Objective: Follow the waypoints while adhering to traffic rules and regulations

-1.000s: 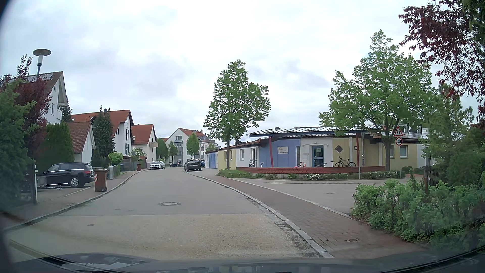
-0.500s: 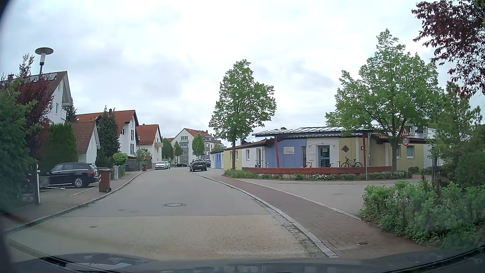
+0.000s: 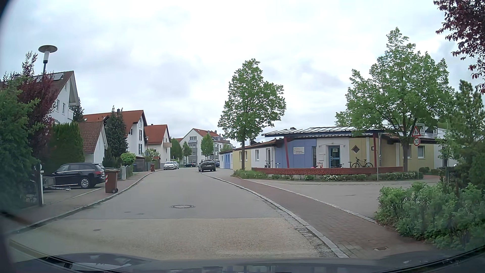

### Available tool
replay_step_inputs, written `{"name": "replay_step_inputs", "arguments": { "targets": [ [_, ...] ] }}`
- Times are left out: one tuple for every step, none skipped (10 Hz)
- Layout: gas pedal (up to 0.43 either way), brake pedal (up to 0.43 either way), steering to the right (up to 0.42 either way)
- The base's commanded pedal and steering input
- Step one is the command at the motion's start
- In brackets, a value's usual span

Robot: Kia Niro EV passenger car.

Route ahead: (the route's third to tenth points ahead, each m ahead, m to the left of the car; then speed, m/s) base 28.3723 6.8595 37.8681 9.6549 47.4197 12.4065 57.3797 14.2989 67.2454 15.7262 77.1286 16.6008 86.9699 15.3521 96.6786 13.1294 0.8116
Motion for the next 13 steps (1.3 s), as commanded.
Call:
{"name": "replay_step_inputs", "arguments": {
  "targets": [
    [0.087, 0.006, -0.394],
    [0.087, 0.006, -0.379],
    [0.098, 0.012, -0.364],
    [0.110, 0.012, -0.346],
    [0.130, 0.012, -0.327],
    [0.130, 0.006, -0.311],
    [0.130, 0.012, -0.294],
    [0.130, 0.012, -0.273],
    [0.150, 0.006, -0.253],
    [0.150, 0.012, -0.230],
    [0.150, 0.006, -0.207],
    [0.157, 0.012, -0.182],
    [0.157, 0.012, -0.161]
  ]
}}
